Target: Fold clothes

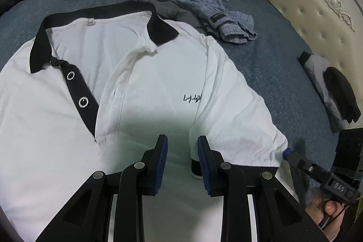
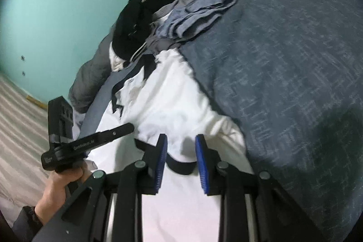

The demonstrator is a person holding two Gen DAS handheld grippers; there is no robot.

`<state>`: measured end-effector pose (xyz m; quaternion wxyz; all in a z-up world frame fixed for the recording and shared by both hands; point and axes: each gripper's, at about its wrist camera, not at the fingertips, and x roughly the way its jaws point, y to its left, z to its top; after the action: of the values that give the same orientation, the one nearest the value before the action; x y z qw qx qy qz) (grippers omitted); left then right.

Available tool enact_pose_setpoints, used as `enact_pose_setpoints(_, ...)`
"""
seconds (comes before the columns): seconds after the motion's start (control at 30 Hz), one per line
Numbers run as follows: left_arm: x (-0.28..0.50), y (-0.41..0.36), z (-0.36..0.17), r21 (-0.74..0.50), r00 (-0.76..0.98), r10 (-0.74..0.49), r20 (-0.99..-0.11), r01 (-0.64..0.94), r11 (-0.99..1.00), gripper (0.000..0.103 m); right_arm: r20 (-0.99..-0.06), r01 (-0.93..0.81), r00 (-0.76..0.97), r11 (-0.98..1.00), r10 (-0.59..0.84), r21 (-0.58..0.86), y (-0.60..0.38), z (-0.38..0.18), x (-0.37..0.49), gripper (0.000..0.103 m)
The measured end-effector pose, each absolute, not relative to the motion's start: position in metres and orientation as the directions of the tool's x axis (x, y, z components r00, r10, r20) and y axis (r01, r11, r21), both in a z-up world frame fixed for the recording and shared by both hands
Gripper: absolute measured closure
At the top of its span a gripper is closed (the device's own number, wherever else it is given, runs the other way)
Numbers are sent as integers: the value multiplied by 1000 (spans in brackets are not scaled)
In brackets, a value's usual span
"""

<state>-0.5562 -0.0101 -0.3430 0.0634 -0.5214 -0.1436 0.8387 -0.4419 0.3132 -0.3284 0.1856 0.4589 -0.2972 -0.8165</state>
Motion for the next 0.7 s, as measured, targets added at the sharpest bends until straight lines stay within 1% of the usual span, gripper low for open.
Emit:
enact_pose_setpoints(0.17,-537,-25,-336,-342,-486,262,-834,83,-936,73,-647,32,-502,-760,-574,649,311,-326,-441,78)
enact_pose_setpoints(0.3,-503,-47,-325,-355,-512,250,-821,117,-927,73,-653,33,-497,-764,-572,644,309,-324,-441,78)
enact_pose_setpoints(0.4,-471,-71,-319,-348,-527,220,-821,156,-925,72,-639,19,-517,-754,-569,656,318,-315,-439,78)
enact_pose_setpoints(0.53,-424,-123,-311,-350,-550,157,-820,266,-898,68,-618,27,-542,-746,-570,665,320,-305,-437,78)
enact_pose_setpoints(0.7,-370,-192,-309,-342,-555,63,-830,417,-842,67,-616,28,-532,-739,-581,673,314,-307,-437,78)
